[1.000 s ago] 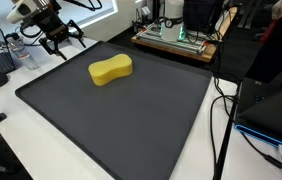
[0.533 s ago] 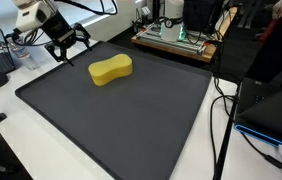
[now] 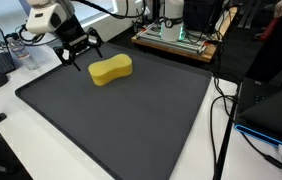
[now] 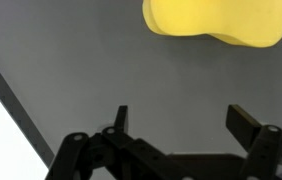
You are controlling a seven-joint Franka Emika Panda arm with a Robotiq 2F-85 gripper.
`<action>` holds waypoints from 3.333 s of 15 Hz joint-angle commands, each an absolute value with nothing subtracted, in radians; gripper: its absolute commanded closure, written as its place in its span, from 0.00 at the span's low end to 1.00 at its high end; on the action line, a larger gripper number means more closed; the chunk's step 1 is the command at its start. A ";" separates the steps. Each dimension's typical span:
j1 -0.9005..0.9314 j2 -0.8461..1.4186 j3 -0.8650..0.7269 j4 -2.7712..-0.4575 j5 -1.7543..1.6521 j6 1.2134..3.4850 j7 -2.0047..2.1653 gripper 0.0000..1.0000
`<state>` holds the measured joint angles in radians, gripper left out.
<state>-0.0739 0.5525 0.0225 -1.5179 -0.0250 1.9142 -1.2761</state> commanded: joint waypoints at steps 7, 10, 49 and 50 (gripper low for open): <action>0.026 0.301 0.011 -1.957 -0.119 2.242 -0.629 0.00; 0.093 0.234 -0.021 -2.065 -0.221 2.309 -0.398 0.00; -0.298 0.377 -0.138 -2.100 0.770 2.265 -0.833 0.00; -0.307 0.407 -0.133 -2.074 0.772 2.260 -0.820 0.00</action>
<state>-0.2623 0.3133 -0.1616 -2.1718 0.7355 2.3094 -0.8110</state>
